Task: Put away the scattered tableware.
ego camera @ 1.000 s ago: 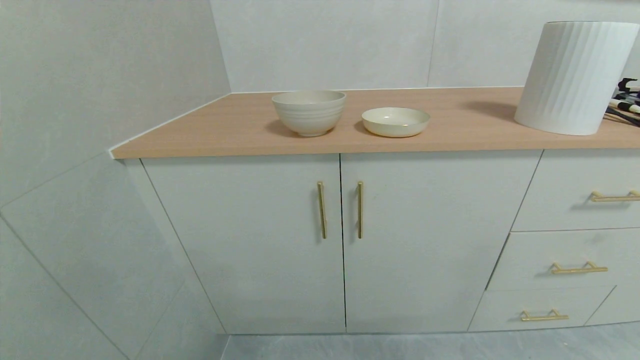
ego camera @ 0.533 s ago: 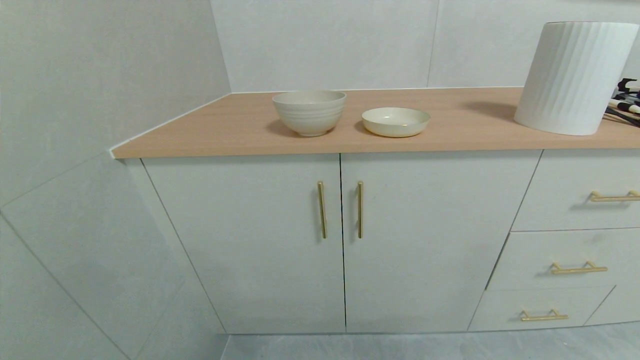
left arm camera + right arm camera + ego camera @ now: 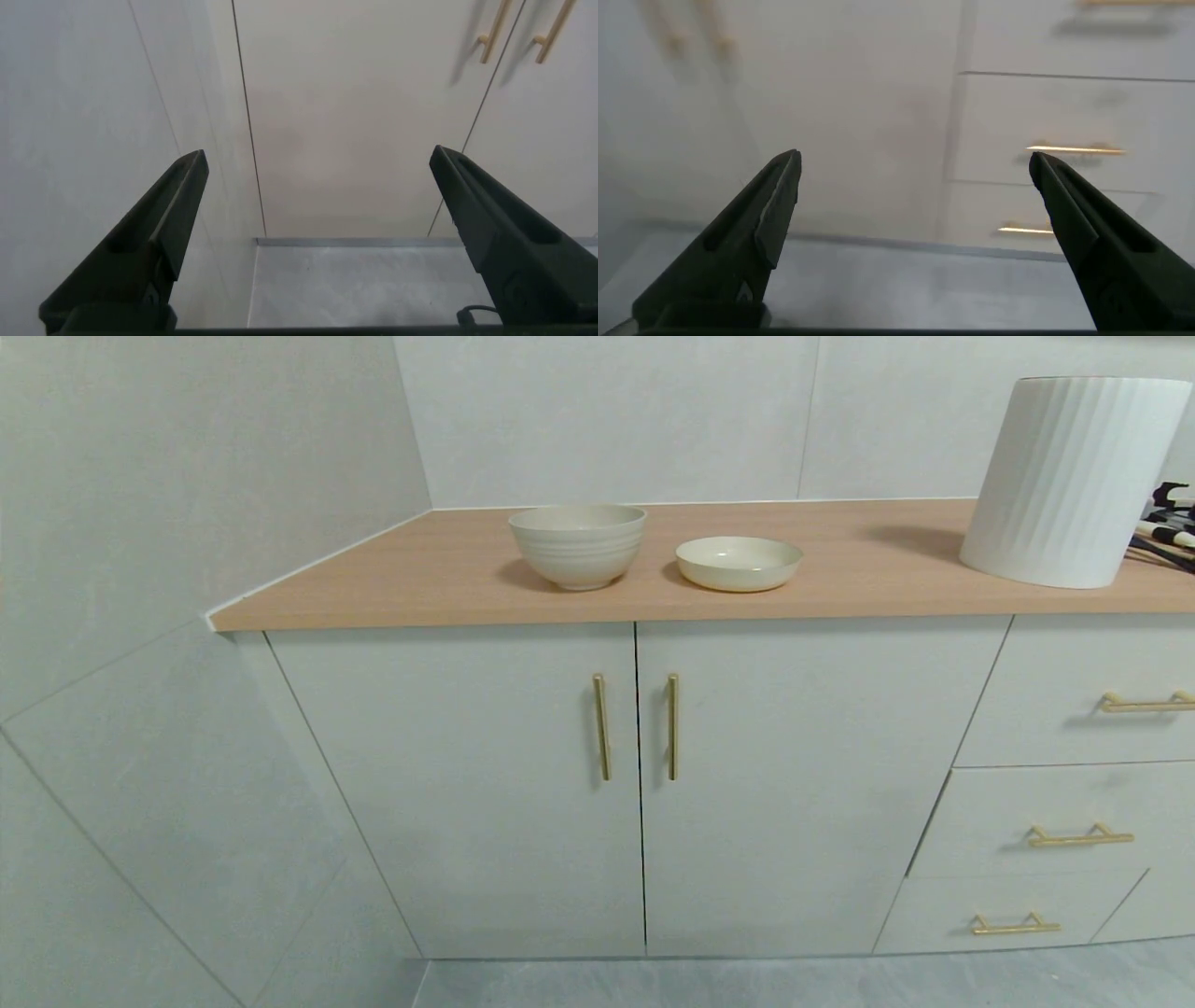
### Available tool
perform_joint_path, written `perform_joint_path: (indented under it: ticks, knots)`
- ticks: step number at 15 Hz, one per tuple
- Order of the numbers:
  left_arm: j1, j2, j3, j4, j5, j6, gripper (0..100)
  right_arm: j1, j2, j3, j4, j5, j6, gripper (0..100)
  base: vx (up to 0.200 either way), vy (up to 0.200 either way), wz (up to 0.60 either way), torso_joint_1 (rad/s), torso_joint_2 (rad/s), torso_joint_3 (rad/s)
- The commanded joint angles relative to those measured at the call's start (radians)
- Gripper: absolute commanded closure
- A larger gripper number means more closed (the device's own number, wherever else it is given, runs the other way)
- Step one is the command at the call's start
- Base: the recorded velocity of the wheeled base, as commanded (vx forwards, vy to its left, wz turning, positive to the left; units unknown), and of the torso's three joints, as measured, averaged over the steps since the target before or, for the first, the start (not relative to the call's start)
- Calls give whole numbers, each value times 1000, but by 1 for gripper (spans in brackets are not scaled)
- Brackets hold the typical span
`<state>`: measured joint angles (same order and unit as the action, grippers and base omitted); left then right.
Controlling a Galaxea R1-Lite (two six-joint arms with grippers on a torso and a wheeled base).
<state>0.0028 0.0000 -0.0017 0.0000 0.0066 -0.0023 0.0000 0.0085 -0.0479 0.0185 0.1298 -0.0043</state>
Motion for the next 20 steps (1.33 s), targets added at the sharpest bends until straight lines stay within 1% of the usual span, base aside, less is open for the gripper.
perform_joint_path:
  ticks: [1, 2, 3, 4, 5, 7, 8, 9, 10, 11, 12, 13, 14, 15, 16, 17, 19, 20]
  knots:
    - [0, 0, 0, 0, 0, -1, 0, 12, 113, -132, 18, 122, 33, 0, 0, 0, 0, 0, 0, 0]
    - [0, 0, 0, 0, 0, -1, 0, 14, 194, -145, 20, 192, 32, 0, 0, 0, 0, 0, 0, 0]
    - [0, 0, 0, 0, 0, -1, 0, 17, 318, -168, 12, 287, 33, 0, 0, 0, 0, 0, 0, 0]
    - [0, 0, 0, 0, 0, -1, 0, 20, 419, -198, 11, 353, 33, 0, 0, 0, 0, 0, 0, 0]
    - [0, 0, 0, 0, 1, -2, 0, 21, 542, -250, 11, 392, 33, 0, 0, 0, 0, 0, 0, 0]
    - [0, 0, 0, 0, 1, -2, 0, 23, 570, -265, 11, 393, 33, 0, 0, 0, 0, 0, 0, 0]
    - [0, 0, 0, 0, 0, -2, 0, 152, 861, -441, 4, 392, 38, 0, 0, 0, 0, 0, 0, 0]
    - [0, 0, 0, 0, 0, -2, 0, 239, 993, -515, -26, 392, 47, 0, 0, 0, 0, 0, 0, 0]
    - [0, 0, 0, 0, 1, -1, 0, 290, 1070, -541, -69, 392, 53, 0, 0, 0, 0, 0, 0, 0]
    - [0, 0, 0, 0, 0, -2, 0, 347, 1157, -566, -140, 392, 56, 0, 0, 0, 0, 0, 0, 0]
    - [0, 0, 0, 0, 0, -2, 0, 370, 1219, -578, -192, 392, 67, 0, 0, 0, 0, 0, 0, 0]
    - [0, 0, 0, 0, 0, -2, 0, 405, 1343, -616, -305, 390, 95, 0, 0, 0, 0, 0, 0, 0]
    - [0, 0, 0, 0, 0, -2, 0, 428, 1400, -650, -345, 390, 109, 0, 0, 0, 0, 0, 0, 0]
    - [0, 0, 0, 0, 1, -2, 0, 454, 1469, -710, -367, 389, 133, 0, 0, 0, 0, 0, 0, 0]
    - [0, 0, 0, 0, 1, -2, 0, 492, 1552, -803, -365, 390, 176, 0, 0, 0, 0, 0, 0, 0]
    - [0, 0, 0, 0, 0, -2, 0, 512, 1605, -860, -367, 390, 210, 0, 0, 0, 0, 0, 0, 0]
    - [0, 0, 0, 0, 0, -1, 0, 537, 1726, -978, -367, 389, 259, 0, 0, 0, 0, 0, 0, 0]
    - [0, 0, 0, 0, 1, -1, 0, 541, 1766, -1015, -367, 389, 265, 0, 0, 0, 0, 0, 0, 0]
